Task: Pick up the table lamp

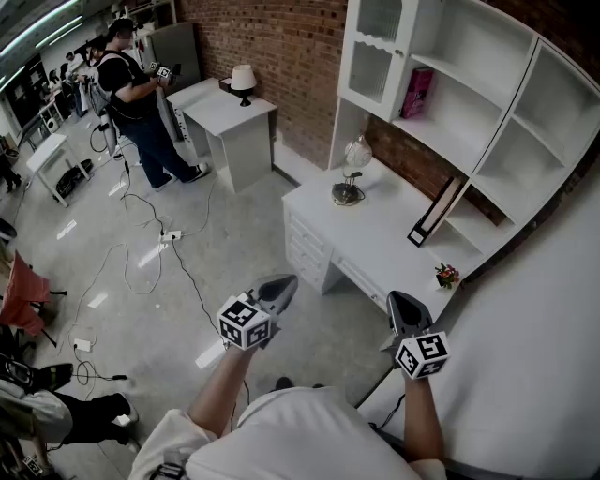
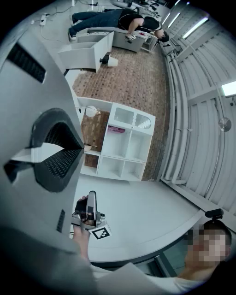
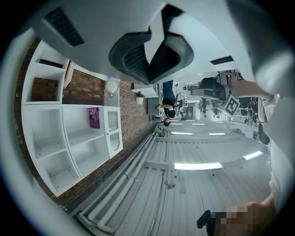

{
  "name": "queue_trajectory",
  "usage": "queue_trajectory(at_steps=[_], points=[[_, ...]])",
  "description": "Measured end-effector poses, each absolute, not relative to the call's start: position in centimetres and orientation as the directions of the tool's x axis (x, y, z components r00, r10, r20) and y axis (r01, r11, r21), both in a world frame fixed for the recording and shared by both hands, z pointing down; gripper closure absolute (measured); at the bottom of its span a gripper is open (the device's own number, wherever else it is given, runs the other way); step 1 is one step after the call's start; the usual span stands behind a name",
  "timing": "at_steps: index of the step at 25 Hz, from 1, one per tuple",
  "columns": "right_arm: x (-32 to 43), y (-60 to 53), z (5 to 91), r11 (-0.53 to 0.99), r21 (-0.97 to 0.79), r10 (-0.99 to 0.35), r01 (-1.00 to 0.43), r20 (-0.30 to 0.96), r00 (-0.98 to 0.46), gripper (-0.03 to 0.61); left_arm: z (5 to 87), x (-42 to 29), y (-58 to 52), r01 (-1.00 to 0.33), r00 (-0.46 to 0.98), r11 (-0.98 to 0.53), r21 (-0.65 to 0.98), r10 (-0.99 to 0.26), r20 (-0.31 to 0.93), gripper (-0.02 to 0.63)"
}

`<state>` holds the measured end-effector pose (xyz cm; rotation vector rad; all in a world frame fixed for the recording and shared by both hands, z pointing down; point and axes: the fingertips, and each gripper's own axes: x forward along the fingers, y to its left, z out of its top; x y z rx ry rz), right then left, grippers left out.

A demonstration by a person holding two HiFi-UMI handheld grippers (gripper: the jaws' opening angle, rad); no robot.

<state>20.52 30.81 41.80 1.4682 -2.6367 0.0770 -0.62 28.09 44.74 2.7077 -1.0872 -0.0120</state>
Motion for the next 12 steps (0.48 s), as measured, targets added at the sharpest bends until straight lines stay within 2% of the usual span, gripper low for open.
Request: queue_trajectory(at_steps=[12], points=[[19.63,30.78,41.36,0.546,0.018,-0.832,-0.838,0.128,-0.539,0.568,44.37,-1.11,28.18,-0.685,0.722,-0.698,0.209,-0.689,0.067,0.599]])
